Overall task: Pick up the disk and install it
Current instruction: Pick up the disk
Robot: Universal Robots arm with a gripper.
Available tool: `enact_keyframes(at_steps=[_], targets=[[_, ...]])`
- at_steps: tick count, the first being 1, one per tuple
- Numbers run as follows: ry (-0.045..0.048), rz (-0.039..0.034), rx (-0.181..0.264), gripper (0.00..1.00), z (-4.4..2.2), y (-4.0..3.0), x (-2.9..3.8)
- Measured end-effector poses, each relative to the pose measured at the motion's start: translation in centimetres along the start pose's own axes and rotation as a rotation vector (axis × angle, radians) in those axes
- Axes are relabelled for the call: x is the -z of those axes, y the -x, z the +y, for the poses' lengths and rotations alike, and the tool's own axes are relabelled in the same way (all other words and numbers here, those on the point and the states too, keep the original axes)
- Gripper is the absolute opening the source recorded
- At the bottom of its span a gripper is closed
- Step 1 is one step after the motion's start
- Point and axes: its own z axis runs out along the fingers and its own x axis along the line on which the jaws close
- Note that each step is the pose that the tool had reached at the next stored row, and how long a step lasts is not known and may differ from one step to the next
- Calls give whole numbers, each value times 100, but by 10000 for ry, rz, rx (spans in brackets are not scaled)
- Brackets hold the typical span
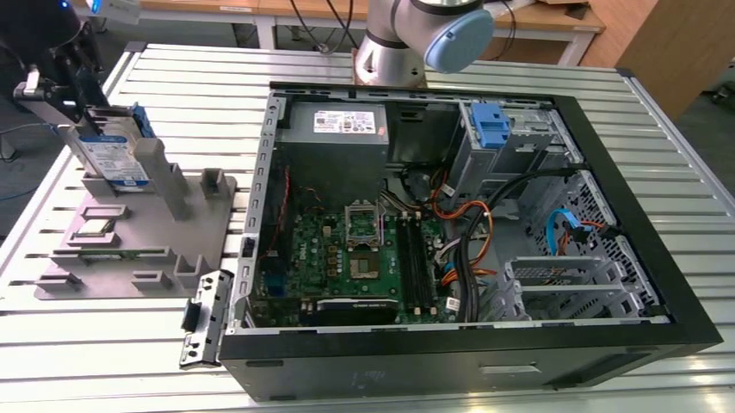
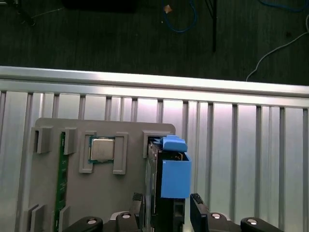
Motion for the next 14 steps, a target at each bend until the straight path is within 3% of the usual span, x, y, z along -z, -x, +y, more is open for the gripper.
enact_keyframes(at_steps=[2,14], targets=[[16,11,255,51,0,0,-2],[17,12,275,51,-33,-1,-2]])
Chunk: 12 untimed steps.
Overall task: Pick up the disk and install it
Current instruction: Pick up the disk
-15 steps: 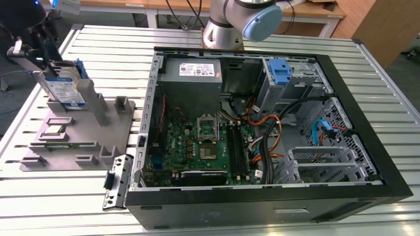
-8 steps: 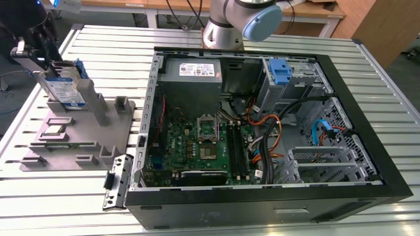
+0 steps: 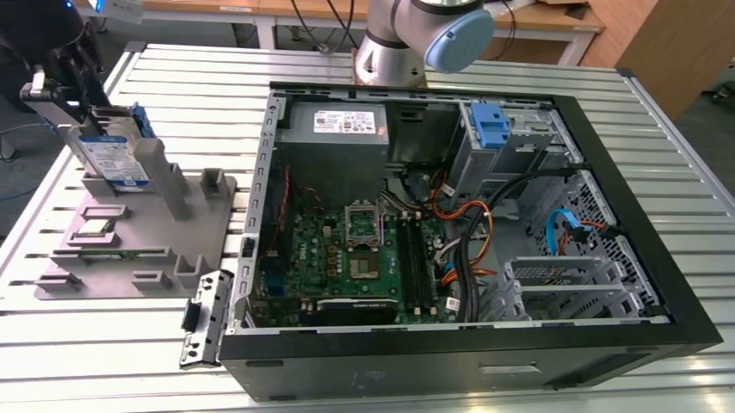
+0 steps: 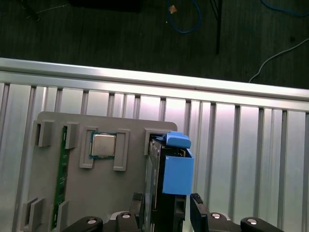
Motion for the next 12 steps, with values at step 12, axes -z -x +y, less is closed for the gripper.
enact_keyframes(at_steps=[12], targets=[[0,0,0,36,-2,0,0]])
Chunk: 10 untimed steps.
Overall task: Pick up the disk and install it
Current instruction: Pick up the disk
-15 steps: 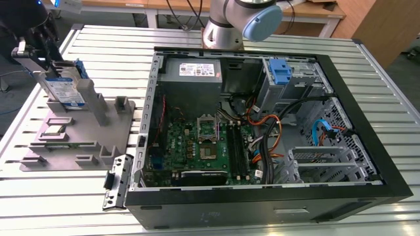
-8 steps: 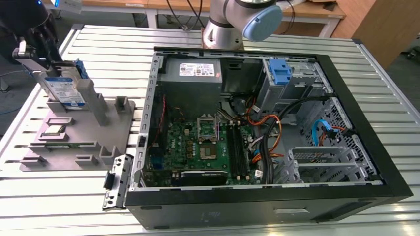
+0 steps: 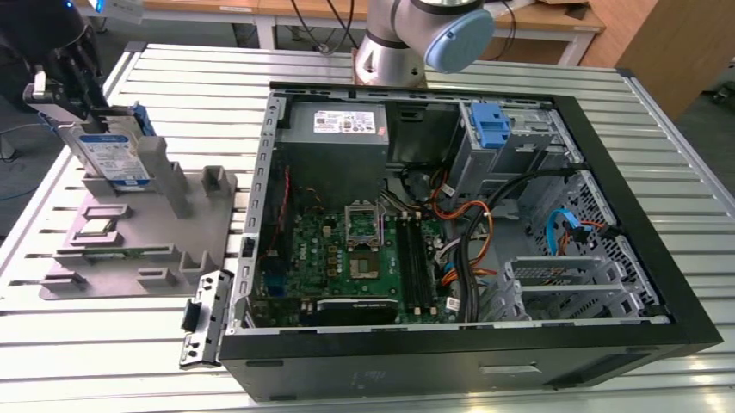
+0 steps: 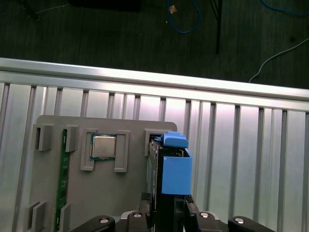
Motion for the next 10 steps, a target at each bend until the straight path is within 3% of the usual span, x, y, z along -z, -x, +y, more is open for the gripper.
enact_keyframes(at_steps=[10], targets=[[-1,0,-23,36,-2,0,0]])
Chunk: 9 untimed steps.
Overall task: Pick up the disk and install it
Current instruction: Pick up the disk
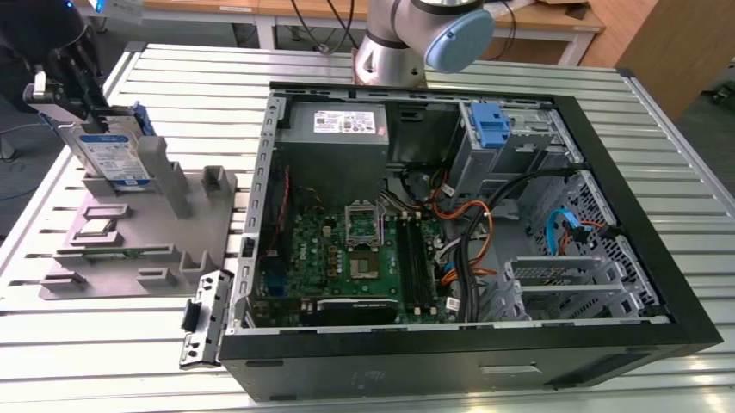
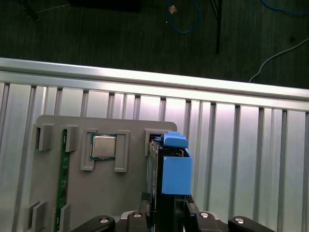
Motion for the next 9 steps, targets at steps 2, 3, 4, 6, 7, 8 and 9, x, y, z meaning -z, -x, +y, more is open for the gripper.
enact_keyframes(at_steps=[2,3,4,6,7,8,9], targets=[[-17,-12,-279,36,-1,0,0],[-28,-19,-448,36,0,0,0],[-38,-27,-617,36,0,0,0],[-53,-37,-820,36,0,0,-1],[-53,-37,-821,36,-1,0,-1],[-53,-37,-827,36,0,0,-1],[-53,-37,-835,36,0,0,-1]])
